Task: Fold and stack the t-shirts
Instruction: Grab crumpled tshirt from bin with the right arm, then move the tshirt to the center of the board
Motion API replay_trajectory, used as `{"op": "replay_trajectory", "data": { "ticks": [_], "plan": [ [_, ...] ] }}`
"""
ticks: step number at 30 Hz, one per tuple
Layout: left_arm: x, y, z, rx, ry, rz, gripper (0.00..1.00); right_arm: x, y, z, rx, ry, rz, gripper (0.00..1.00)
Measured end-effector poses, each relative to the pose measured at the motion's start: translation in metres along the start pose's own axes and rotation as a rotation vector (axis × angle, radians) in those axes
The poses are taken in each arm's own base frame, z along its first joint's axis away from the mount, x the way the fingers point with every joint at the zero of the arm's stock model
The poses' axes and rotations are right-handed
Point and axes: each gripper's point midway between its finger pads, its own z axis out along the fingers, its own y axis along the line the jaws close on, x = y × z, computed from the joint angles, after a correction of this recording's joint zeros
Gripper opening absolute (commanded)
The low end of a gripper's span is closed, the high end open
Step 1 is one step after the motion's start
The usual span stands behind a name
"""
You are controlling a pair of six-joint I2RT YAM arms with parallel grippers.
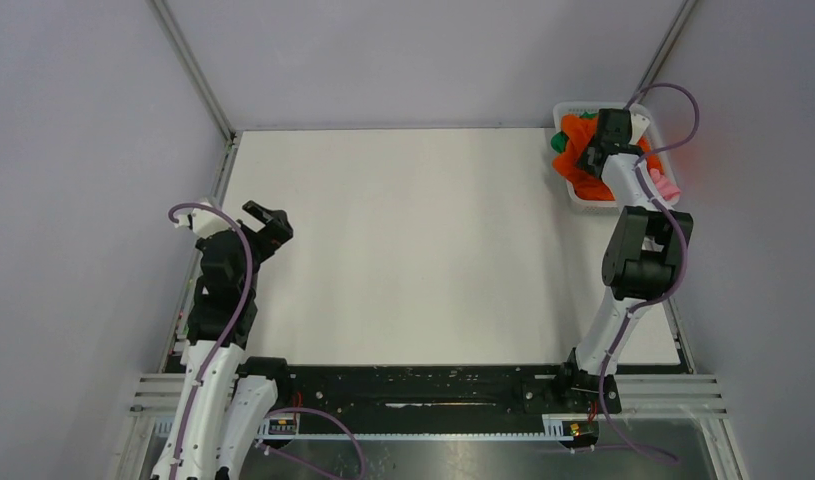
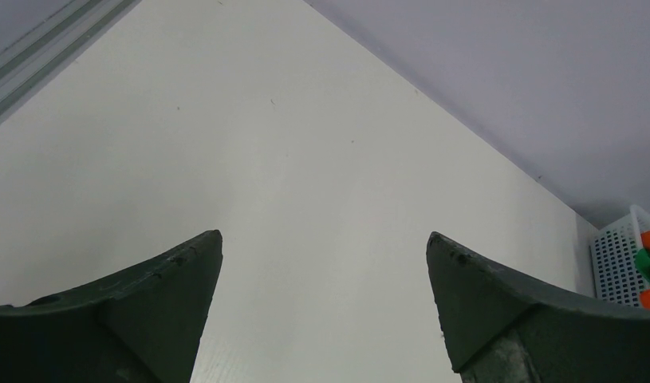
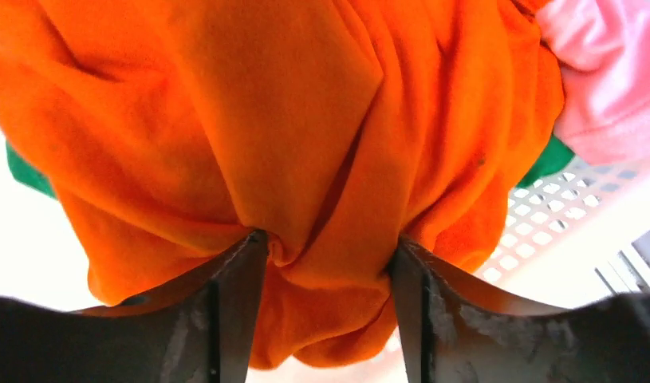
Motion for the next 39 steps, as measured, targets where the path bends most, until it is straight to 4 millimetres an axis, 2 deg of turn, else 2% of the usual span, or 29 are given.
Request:
{"op": "replay_trajectory", "data": {
  "ticks": [2, 6, 11, 15, 17, 20, 22, 25, 28, 30, 33, 36, 39],
  "plan": [
    [0.001, -0.001, 0.002, 0.003, 0.005, 0.001, 0.99, 0.0, 0.0, 0.009, 0.019, 0.012, -0.002, 0.42],
    [0.004, -0.002, 0.005, 0.004, 0.016, 0.002, 0.99, -0.008, 0.0, 0.014, 0.043, 0.007, -0.01, 0.0],
    [0.004, -0.001, 0.006, 0.003, 0.018, 0.003, 0.99, -0.019, -0.002, 0.008, 0.055, -0.012, -0.005, 0.0],
    [0.004, -0.003, 0.006, 0.009, 0.017, 0.002, 0.99, -0.034, -0.004, -0.016, 0.039, -0.039, 0.009, 0.0],
    [0.004, -0.004, 0.006, 0.016, 0.018, 0.001, 0.99, -0.054, -0.005, -0.045, 0.002, -0.094, 0.038, 0.0],
    [0.002, -0.008, 0.004, 0.038, 0.014, -0.002, 0.99, -0.094, -0.009, -0.107, -0.069, -0.216, 0.102, 0.0],
    [0.002, -0.01, 0.004, 0.049, 0.012, -0.004, 0.99, -0.123, -0.013, -0.162, -0.132, -0.322, 0.153, 0.0],
    [0.003, -0.014, 0.003, 0.067, 0.021, -0.004, 0.99, -0.154, -0.01, -0.237, -0.252, -0.453, 0.197, 0.0],
    [0.007, -0.018, 0.003, 0.095, 0.045, -0.004, 0.99, -0.166, 0.009, -0.305, -0.42, -0.538, 0.192, 0.0],
    [0.01, -0.022, 0.002, 0.116, 0.061, -0.008, 0.99, -0.16, 0.035, -0.349, -0.573, -0.554, 0.157, 0.0],
    [0.016, -0.03, -0.001, 0.158, 0.094, -0.032, 0.99, -0.132, 0.077, -0.399, -0.818, -0.511, 0.069, 0.0],
    [0.023, -0.037, -0.004, 0.19, 0.134, -0.063, 0.99, -0.098, 0.111, -0.432, -0.996, -0.452, -0.036, 0.0],
    [0.033, -0.039, -0.008, 0.2, 0.184, -0.099, 0.99, -0.05, 0.143, -0.449, -1.139, -0.364, -0.171, 0.0]
  ]
}}
